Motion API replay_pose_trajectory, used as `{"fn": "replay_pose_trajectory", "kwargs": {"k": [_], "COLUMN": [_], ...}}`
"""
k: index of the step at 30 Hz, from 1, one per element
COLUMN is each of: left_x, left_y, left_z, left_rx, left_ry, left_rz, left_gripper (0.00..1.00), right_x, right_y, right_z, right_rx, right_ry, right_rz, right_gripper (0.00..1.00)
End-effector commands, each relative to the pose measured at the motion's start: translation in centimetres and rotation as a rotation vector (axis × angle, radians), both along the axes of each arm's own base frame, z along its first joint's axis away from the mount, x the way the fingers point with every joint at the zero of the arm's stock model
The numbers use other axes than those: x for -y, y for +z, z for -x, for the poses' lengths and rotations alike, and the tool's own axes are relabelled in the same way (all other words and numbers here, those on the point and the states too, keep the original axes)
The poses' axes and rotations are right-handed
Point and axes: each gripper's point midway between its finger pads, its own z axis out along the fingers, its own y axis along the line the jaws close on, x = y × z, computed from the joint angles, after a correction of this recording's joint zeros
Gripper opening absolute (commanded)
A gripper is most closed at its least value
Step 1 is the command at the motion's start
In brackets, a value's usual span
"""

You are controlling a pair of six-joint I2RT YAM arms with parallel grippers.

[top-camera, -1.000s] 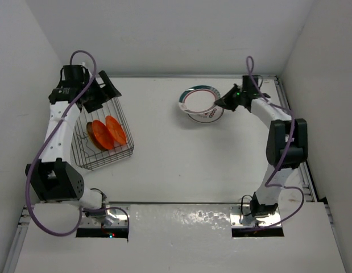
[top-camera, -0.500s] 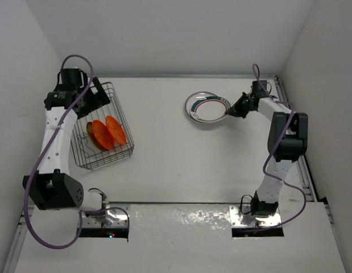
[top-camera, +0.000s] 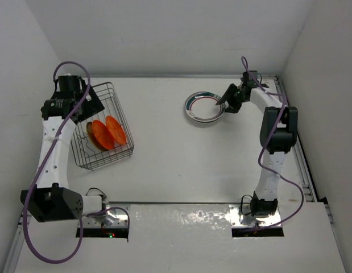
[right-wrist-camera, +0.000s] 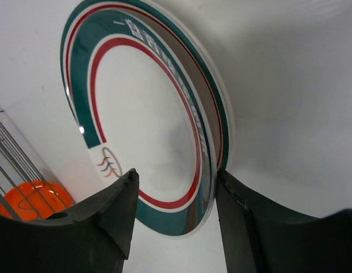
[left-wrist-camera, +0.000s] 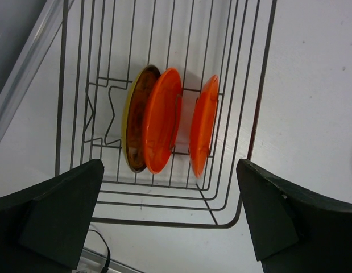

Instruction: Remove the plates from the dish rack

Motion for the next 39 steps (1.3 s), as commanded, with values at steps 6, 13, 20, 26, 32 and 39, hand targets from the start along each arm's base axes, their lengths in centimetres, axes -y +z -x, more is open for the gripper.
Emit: {"fn": "replay_pose_trajectory", "kwargs": {"k": [6,13,20,26,32,39], "left_x": [-0.8,-1.7,-3.8,-3.3,1.9,5.2], "left_y": [0.1,-1.0,-4.1,-5.3,-4.2,-6.3], "left_z": [2.0,2.9,3.1,2.0,-1.7,-4.0], "left_rx": [0.001,-0.048,-0.218,-0.249,-0.100,-0.120], "left_ry": [0.053,0.092,0.155,0.120,-0.047,-0.110], "left_rz": [-0.035,-0.075,-0.170,-0.146,0.096,0.156], "left_gripper": [1.00,1.00,1.00,0.84,0.74,0.64], "right_x": [0.2,-0.3,-5.3,-7.2,-6.7,-6.4], "right_y": [-0.2,3.0,9.3,8.5,5.3,4.3], "right_z": [0.7,0.7,4.7,10.6,14.9,16.8], "right_rx": [-0.075,-0.043,0.069,0.104,0.026,-0.004], "right_ry": [0.004,0.057,0.299,0.366,0.431,0.459], "right_rz": [0.065,0.200,0.451,0.403,0.382,0.371], "right_gripper": [0.70,0.99,0.99,0.99,0.99,0.99]}}
